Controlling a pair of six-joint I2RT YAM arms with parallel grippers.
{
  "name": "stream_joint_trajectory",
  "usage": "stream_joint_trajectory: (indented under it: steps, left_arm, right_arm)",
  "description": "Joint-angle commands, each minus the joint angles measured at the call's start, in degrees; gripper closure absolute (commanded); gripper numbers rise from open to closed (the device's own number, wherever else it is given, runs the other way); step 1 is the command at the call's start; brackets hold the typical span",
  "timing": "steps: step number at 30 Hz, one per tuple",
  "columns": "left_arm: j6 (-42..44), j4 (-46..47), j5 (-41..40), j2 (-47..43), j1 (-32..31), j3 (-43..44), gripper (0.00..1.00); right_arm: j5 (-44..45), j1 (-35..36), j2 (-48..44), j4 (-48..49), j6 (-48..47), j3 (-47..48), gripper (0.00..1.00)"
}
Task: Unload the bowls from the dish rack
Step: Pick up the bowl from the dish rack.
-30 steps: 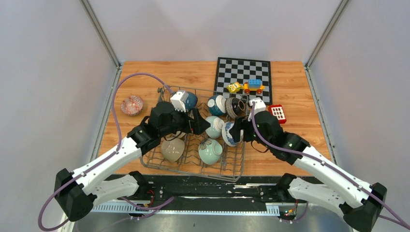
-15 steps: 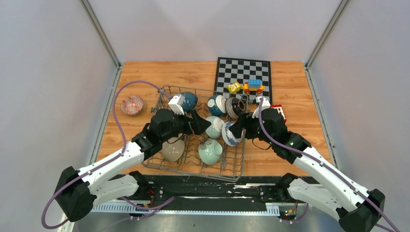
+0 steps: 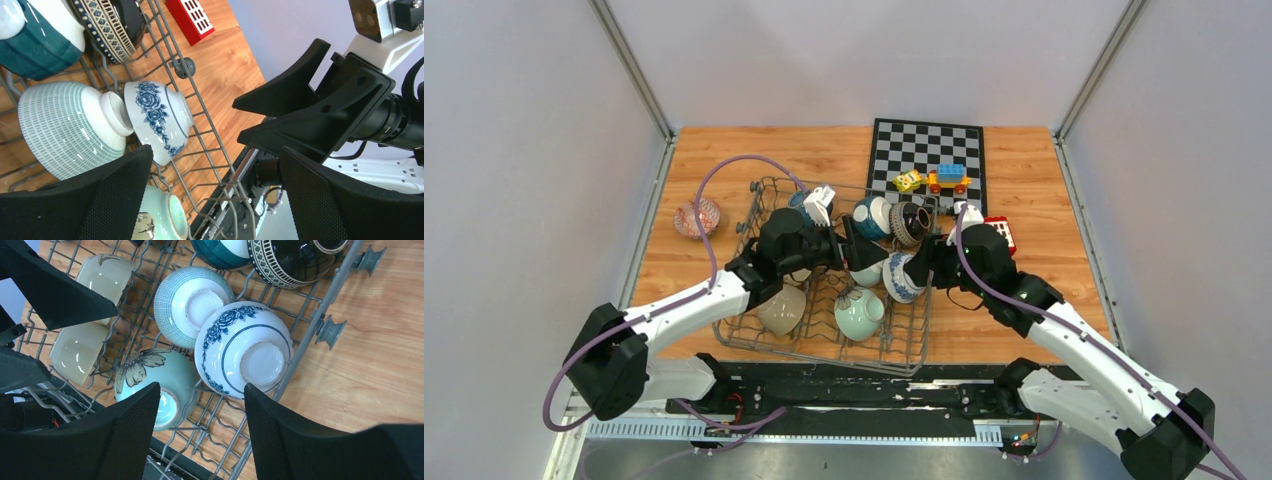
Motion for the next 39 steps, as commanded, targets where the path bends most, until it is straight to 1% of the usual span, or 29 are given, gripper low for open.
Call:
stream_joint_trajectory:
  steps: [1, 6, 9, 12, 14, 21, 25, 39]
  left_arm:
    - [-1.5, 4.8, 0.3, 0.6, -1.1, -0.8, 0.03]
    - [-1.5, 1.9, -1.5, 4.5, -3.6, 1.1, 0.1]
    - [-1.8, -0.2, -4.5, 6.1, -5.4, 2.3, 0.14]
    - [-1.6, -5.1, -8.7, 7.0, -6.6, 4.1, 0.16]
    - [-2.0, -6.2, -9.7, 7.7, -6.8, 4.3, 0.17]
    - [-3.5, -5.3, -8.5, 10.6, -6.8, 4.8, 0.21]
    - [-4.6, -5.5, -7.1, 12.9, -6.9, 5.7, 0.26]
    - [-7.7, -4.3, -6.8, 16.0, -6.9, 4.6, 0.31]
  right_arm:
    - [0.6, -1.1, -0.2, -0.2, 0.5, -1.6, 0.35]
    - [0.3, -1.1, 1.1, 1.2, 0.4, -2.5, 0.41]
    - [0.2, -1.1, 2.4, 2.6, 0.5, -2.9, 0.44]
    - [-0.2, -1.1, 3.9, 3.5, 0.5, -2.8, 0.45]
    - [-0.2, -1.1, 4.7, 4.0, 0.4, -3.1, 0.46]
    - [0.4, -1.3, 6.8, 6.4, 0.4, -4.0, 0.47]
    - [0.5, -1.7, 7.3, 7.2, 0.8, -4.6, 0.51]
    - [-1.8, -3.6, 7.9, 9.9, 1.7, -7.7, 0.58]
